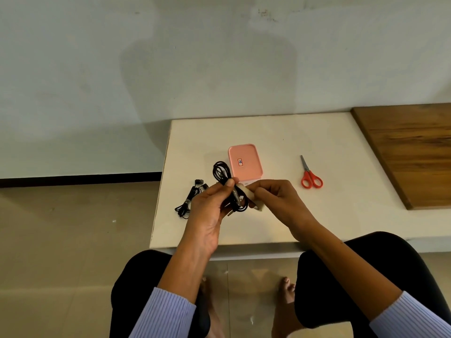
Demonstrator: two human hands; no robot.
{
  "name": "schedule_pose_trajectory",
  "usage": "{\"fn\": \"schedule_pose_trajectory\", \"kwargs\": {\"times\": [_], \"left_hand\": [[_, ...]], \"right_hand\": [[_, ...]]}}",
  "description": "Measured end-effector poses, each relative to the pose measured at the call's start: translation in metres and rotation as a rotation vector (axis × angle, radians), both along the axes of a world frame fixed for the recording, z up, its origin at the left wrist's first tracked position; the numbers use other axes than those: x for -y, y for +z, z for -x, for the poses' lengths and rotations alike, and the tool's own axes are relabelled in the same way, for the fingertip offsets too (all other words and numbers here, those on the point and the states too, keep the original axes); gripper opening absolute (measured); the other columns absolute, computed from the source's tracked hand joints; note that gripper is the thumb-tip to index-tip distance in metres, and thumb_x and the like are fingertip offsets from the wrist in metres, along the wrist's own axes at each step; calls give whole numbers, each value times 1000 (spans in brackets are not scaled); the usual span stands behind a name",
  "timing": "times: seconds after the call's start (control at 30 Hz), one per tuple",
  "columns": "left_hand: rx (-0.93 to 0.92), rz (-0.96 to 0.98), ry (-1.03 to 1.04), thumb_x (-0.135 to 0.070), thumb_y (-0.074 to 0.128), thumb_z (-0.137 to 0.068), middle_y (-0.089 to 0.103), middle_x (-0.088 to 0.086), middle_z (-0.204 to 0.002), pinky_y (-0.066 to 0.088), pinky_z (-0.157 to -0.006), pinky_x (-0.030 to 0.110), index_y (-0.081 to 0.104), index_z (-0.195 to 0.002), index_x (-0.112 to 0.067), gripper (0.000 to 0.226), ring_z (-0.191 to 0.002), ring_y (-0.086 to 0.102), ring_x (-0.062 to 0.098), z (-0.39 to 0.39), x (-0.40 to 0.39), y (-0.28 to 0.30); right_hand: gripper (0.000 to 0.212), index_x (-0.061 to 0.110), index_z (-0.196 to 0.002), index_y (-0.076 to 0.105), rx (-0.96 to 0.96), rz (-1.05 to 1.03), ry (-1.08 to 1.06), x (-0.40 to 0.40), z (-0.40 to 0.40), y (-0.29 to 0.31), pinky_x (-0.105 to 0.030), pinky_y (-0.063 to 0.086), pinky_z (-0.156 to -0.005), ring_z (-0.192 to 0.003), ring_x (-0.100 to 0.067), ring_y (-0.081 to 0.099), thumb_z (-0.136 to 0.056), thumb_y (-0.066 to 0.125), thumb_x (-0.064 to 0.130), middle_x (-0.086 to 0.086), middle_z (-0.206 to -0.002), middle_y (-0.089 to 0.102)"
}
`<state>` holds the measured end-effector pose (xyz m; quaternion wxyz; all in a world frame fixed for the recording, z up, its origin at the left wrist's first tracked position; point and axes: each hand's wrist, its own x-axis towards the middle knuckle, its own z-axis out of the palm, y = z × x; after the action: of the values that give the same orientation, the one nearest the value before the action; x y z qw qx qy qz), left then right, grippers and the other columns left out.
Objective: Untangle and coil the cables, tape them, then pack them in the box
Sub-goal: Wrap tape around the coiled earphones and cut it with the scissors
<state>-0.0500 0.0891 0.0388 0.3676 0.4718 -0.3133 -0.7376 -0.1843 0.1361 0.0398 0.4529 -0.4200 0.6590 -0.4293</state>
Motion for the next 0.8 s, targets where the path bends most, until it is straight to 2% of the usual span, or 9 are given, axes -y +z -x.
{"fn": "schedule_pose_trajectory", "kwargs": {"times": [0.07, 0.13, 0.27, 0.4, 0.47, 0.57, 0.67, 0.73, 0.8], "left_hand": [[16, 36, -13, -15, 64, -83, 75, 2, -80, 54, -75, 27, 74, -86, -13, 11, -77, 69, 13, 1, -2, 0], [-11, 21, -19, -15, 64, -83, 75, 3, -81, 54, -75, 27, 74, -86, -12, 11, -77, 69, 13, 2, -3, 0], [-84, -56, 1, -13, 61, -85, 74, 1, -76, 55, -73, 28, 71, -86, -10, 10, -77, 68, 15, 0, 3, 1], [-113, -95, 10, -14, 61, -86, 72, 1, -74, 53, -77, 31, 70, -89, -10, 10, -80, 64, 19, -5, 9, 0], [-100, -105, 27, -15, 61, -86, 72, 1, -75, 53, -74, 29, 70, -90, -10, 11, -81, 65, 19, -7, 11, -1], [-64, -99, 44, -16, 62, -86, 73, 1, -78, 55, -73, 27, 71, -93, -10, 12, -79, 68, 15, -8, 11, -3], [-42, -89, 30, -17, 62, -86, 73, 0, -76, 54, -79, 30, 71, -92, -11, 12, -73, 69, 12, -8, 9, -3], [-59, -102, 32, -16, 61, -87, 72, 0, -74, 55, -77, 29, 70, -91, -11, 11, -70, 69, 11, -8, 10, -1], [-106, -149, 47, -15, 61, -87, 72, 2, -75, 56, -73, 29, 69, -89, -10, 10, -71, 68, 13, -10, 14, 0]], "right_hand": [[28, 4, -78, 73, -2, 0, -39, 0, 0, -1, -28, 41, -70, -69, -13, 54, -90, 50, 13, -17, -77, 68], [28, 0, -79, 71, -11, -3, -41, 1, 1, -2, -30, 41, -70, -70, -15, 53, -90, 50, 13, -20, -78, 67], [28, 12, -83, 75, 13, 8, 11, 2, 3, 1, -18, 44, -67, -71, -9, 56, -90, 49, 6, -17, -82, 69], [36, 21, -94, 74, 36, 57, 113, 1, 6, 1, -29, 49, -76, -79, -12, 61, -87, 48, -3, -10, -82, 72], [36, 21, -108, 68, 23, 136, 139, -1, 6, 0, -27, 50, -76, -79, -12, 64, -87, 52, -4, -9, -84, 73], [45, 27, -128, 54, -265, 344, 236, -8, 6, -4, -19, 53, -75, -77, -10, 66, -88, 61, 7, 2, -92, 70], [45, 24, -132, 54, -638, 483, 345, -10, 6, -11, -21, 47, -67, -74, -8, 53, -88, 62, 15, 4, -90, 57], [46, 22, -133, 53, -743, 525, 333, -9, 7, -14, -27, 48, -63, -72, -9, 52, -89, 61, 13, 1, -90, 58], [42, 20, -133, 54, -730, 573, 295, -8, 8, -14, -34, 51, -64, -76, -17, 61, -91, 59, 13, -3, -95, 66]]}}
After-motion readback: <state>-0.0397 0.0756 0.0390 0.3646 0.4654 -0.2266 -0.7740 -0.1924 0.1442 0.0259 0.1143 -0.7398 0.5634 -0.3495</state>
